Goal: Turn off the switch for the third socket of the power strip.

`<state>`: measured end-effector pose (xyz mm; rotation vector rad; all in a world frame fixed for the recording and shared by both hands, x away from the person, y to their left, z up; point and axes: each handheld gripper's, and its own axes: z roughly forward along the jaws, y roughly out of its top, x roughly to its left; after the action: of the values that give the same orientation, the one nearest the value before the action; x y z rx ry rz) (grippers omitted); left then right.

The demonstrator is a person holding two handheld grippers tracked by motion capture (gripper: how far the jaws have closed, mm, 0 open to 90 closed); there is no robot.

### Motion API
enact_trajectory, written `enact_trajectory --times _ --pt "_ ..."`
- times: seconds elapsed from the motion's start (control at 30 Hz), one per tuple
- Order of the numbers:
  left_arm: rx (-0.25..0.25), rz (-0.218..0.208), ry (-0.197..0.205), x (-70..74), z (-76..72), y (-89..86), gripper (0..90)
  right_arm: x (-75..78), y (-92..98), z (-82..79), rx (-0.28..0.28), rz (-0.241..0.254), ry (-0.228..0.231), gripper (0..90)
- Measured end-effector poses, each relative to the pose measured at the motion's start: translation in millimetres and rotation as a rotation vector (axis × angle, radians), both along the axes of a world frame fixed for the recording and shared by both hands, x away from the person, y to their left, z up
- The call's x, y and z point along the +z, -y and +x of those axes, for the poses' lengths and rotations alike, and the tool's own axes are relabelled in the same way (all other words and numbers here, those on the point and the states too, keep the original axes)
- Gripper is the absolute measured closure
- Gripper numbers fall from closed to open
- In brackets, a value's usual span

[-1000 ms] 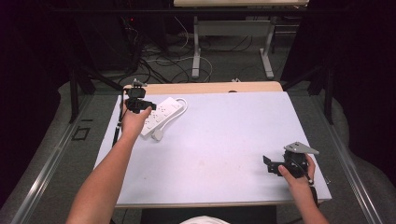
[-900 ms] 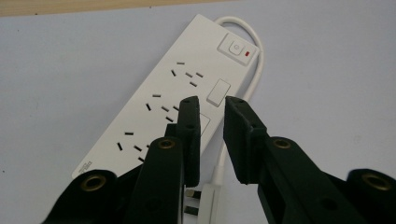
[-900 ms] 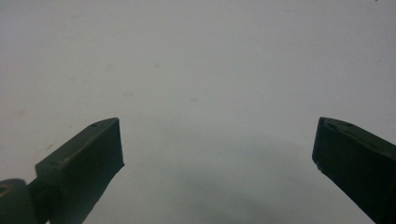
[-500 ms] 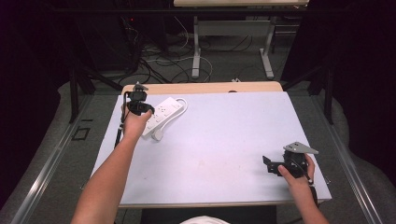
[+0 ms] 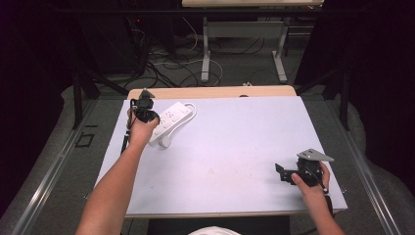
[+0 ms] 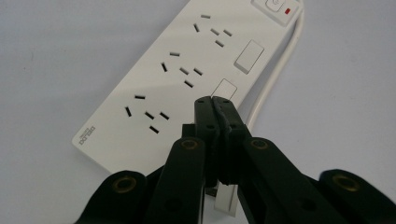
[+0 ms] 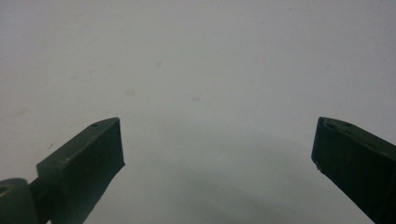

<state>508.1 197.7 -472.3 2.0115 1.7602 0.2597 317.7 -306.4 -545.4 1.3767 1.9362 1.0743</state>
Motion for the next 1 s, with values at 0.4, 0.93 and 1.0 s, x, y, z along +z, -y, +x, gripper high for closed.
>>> enact_trajectory --times 0.4,0.93,1.0 --pt "0.054 0.024 -0.052 -7.8 1.8 -1.5 88.5 0.0 0.5 0.0 0.007 -0.005 -0.004 1.6" --pt "0.088 0.002 -0.093 -23.6 0.0 -12.9 88.3 0.3 1.0 0.1 0.013 -0.007 -0.006 1.6" --pt "0.091 -0.002 -0.093 -26.4 -0.2 -13.9 88.4 0.1 0.9 0.3 0.013 -0.008 -0.006 1.6"
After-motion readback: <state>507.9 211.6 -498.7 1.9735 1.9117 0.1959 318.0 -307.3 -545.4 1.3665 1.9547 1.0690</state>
